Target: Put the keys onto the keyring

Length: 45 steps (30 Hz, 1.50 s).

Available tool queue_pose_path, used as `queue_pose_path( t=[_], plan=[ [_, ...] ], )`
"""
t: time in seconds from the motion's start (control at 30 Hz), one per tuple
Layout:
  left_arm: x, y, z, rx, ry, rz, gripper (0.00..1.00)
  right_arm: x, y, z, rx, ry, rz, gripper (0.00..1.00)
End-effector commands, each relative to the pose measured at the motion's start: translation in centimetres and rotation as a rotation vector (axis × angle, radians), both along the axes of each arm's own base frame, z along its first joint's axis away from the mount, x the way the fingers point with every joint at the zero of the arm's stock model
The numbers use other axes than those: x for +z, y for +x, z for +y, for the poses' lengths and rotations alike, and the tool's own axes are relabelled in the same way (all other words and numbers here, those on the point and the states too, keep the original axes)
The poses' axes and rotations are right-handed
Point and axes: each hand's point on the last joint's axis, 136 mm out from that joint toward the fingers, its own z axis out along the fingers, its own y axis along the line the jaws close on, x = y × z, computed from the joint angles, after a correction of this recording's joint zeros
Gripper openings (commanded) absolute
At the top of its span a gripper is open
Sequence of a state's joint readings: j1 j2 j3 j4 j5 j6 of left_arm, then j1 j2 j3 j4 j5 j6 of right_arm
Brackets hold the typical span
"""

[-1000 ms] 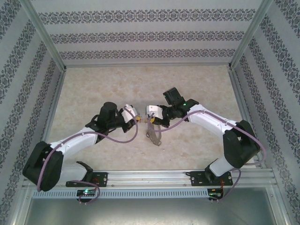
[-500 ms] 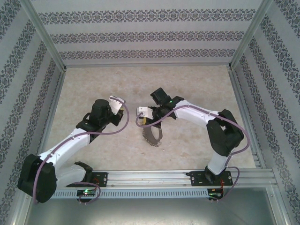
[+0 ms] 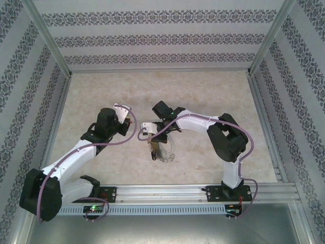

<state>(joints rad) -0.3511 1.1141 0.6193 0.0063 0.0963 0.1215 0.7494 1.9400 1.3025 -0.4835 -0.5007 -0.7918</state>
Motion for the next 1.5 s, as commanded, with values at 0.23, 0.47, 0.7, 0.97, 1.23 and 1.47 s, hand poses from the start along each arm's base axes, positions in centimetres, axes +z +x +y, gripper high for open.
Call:
queue_pose_path(
  t=[0.23, 0.47, 0.7, 0.97, 1.23, 1.47],
  plan=[
    [-0.4, 0.0, 0.7, 0.035, -0.035, 0.005, 0.00, -1.6, -1.5, 0.8, 0.070, -0.050, 0.009, 0.00],
    [-0.8, -0.1, 0.8, 0.039, -0.038, 0.013, 0.00, -2.7, -1.8, 0.2, 0.116, -0.105, -0.001, 0.00],
    [-1.0, -0.1, 0.8, 0.041, -0.041, 0.016, 0.00, -2.9, -2.3, -0.4, 0.162, -0.142, -0.003, 0.00],
    [-1.2, 0.0, 0.9, 0.046, -0.037, 0.022, 0.00, -1.8, -2.5, -0.5, 0.163, -0.118, -0.018, 0.00],
    [-1.7, 0.0, 0.9, 0.047, -0.035, 0.034, 0.00, -1.6, -3.1, -0.9, 0.179, -0.110, -0.007, 0.03],
    [-2.0, 0.0, 0.9, 0.048, -0.033, 0.039, 0.00, -0.4, -3.0, -0.7, 0.170, -0.073, 0.000, 0.05]
  ],
)
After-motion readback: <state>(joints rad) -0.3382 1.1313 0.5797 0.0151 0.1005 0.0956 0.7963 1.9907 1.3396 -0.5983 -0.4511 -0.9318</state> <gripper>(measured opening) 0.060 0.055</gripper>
